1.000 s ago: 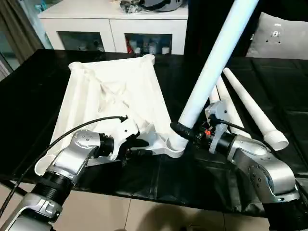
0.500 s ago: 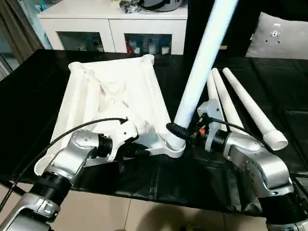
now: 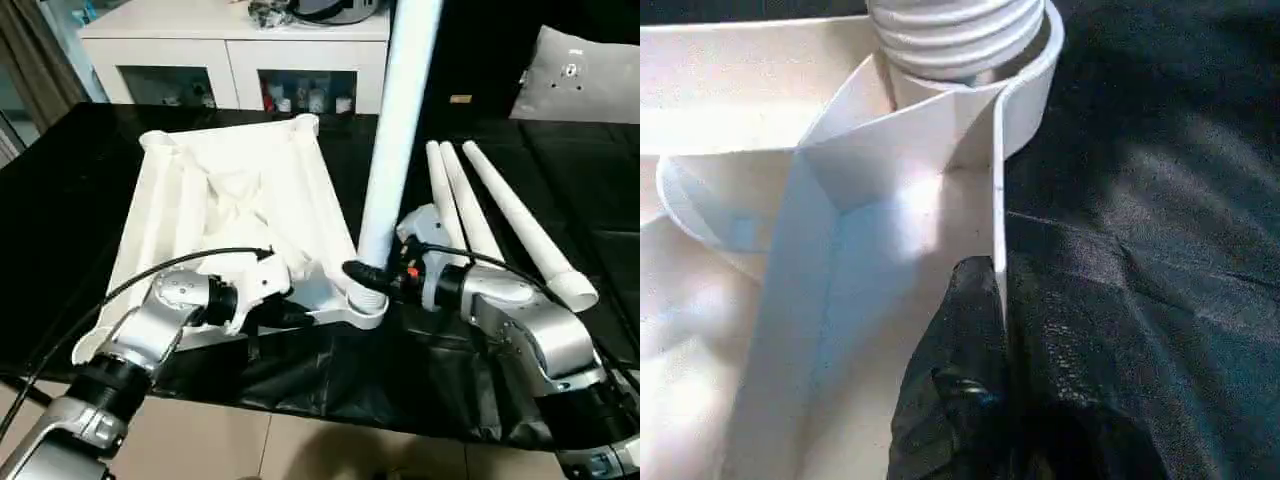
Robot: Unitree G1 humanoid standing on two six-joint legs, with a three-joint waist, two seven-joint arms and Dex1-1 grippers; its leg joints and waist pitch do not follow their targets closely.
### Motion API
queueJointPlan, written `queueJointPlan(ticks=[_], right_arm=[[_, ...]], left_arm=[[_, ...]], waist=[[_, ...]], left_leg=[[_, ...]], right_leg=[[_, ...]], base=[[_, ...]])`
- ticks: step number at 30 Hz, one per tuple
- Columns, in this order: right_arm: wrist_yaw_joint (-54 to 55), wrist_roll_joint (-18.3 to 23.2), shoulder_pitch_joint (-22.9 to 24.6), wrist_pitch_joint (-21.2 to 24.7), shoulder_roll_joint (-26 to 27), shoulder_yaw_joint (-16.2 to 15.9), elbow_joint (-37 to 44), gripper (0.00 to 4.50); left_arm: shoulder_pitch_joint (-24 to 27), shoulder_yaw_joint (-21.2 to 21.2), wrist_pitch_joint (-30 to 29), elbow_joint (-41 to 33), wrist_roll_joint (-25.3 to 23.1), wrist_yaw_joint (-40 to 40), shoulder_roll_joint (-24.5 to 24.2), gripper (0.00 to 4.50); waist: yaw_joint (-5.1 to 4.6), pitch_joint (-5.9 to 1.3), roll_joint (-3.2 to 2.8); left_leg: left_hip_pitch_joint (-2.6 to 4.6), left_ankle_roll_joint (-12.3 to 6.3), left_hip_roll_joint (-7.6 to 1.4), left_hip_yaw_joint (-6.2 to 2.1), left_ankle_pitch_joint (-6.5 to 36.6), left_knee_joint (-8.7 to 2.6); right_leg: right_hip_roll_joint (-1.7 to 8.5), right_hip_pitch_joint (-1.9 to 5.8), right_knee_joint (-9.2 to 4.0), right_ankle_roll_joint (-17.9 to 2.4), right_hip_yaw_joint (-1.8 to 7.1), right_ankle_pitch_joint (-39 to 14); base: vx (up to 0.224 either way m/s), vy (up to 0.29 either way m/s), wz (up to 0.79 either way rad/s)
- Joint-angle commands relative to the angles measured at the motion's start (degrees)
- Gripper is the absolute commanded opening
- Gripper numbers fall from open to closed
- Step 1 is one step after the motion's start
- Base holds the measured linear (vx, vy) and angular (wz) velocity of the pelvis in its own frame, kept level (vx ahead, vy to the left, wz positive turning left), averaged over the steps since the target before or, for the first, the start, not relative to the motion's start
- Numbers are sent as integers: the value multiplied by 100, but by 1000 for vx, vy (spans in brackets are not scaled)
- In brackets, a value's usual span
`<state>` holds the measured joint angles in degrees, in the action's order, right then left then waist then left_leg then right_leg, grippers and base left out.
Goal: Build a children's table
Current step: Insert table leg to table base
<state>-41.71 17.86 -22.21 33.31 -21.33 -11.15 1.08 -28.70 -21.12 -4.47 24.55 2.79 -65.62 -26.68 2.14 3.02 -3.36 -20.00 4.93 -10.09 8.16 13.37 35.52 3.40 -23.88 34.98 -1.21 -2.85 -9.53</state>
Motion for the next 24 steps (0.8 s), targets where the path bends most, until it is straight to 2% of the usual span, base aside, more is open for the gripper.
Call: queueJointPlan(ticks=[1,4,5,6,7,15,24], right_arm=[[-82,22,-19,142,-37,-63,-83,189],[-193,34,-54,181,-82,-92,-115,189],[-201,-1,-57,178,-116,-122,-124,189],[-202,-9,-53,174,-127,-126,-130,189],[-204,-6,-35,190,-140,-123,-140,189],[-283,-67,47,232,-238,-106,-95,189],[-359,-77,107,180,-270,-147,-83,189]], left_arm=[[-112,-58,122,108,-125,30,-6,0],[-231,-72,290,246,-146,-43,29,0],[-283,-72,396,300,-151,-77,50,0],[-311,-75,449,323,-147,-110,63,0],[-351,-66,533,356,-128,-173,93,0],[-546,-4,919,653,-16,-456,223,0],[-477,77,1074,748,37,-710,143,0]], waist=[[25,-362,39],[35,-358,54],[35,-353,84],[41,-358,73],[42,-360,100],[95,-385,87],[125,-372,101]], left_leg=[[-62,-157,-176,9,604,-449],[-62,-126,-170,10,677,-456],[-71,-138,-167,11,646,-457],[-62,-128,-168,10,642,-455],[-65,-136,-168,16,612,-453],[-64,-182,-180,24,396,-433],[-70,-149,-187,18,481,-449]], right_leg=[[387,399,-442,-1049,258,-1583],[392,399,-456,-979,257,-1803],[387,395,-473,-951,257,-1823],[387,393,-459,-951,258,-1820],[388,393,-461,-946,263,-1812],[396,402,-415,-1055,267,-1394],[406,397,-433,-960,264,-1667]], base=[[0,0,0],[0,0,0],[0,0,0],[0,0,0],[0,0,0],[0,0,0],[0,0,0]])
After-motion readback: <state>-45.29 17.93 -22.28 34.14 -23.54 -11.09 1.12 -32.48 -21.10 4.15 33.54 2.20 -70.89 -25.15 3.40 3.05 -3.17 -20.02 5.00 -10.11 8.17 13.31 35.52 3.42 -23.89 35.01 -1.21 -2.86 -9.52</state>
